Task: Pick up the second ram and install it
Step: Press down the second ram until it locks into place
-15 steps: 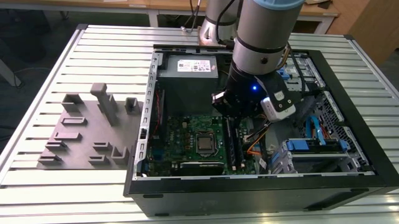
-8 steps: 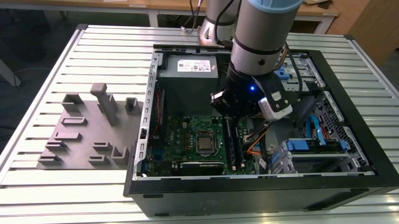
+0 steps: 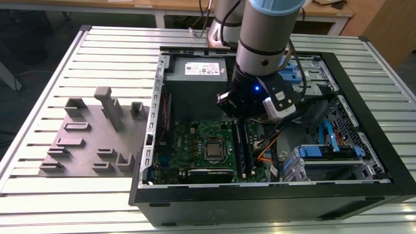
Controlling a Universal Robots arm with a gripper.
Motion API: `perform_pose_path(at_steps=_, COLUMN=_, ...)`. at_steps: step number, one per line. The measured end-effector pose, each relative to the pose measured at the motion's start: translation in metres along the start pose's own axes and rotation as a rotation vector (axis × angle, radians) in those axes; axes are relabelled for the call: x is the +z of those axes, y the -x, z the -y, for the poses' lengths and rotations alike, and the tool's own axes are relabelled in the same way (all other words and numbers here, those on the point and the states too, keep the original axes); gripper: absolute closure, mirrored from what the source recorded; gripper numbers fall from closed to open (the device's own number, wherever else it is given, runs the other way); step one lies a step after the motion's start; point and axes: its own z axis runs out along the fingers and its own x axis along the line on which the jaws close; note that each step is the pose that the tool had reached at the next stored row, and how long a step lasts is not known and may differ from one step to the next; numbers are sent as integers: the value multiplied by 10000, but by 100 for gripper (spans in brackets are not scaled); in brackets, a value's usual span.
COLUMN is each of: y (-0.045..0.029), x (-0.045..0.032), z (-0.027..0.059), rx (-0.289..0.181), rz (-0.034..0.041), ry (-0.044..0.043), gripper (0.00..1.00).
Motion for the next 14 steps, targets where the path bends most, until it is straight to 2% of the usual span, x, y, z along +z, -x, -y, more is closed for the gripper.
perform_pose_path(at_steps=8, y=-23, x=132, z=-10, rx=1, rz=-4, ry=58, gripper=89)
perform_pose_path(at_steps=14, y=-24, x=159, z=-12, rx=1, rz=-4, ry=83, gripper=89)
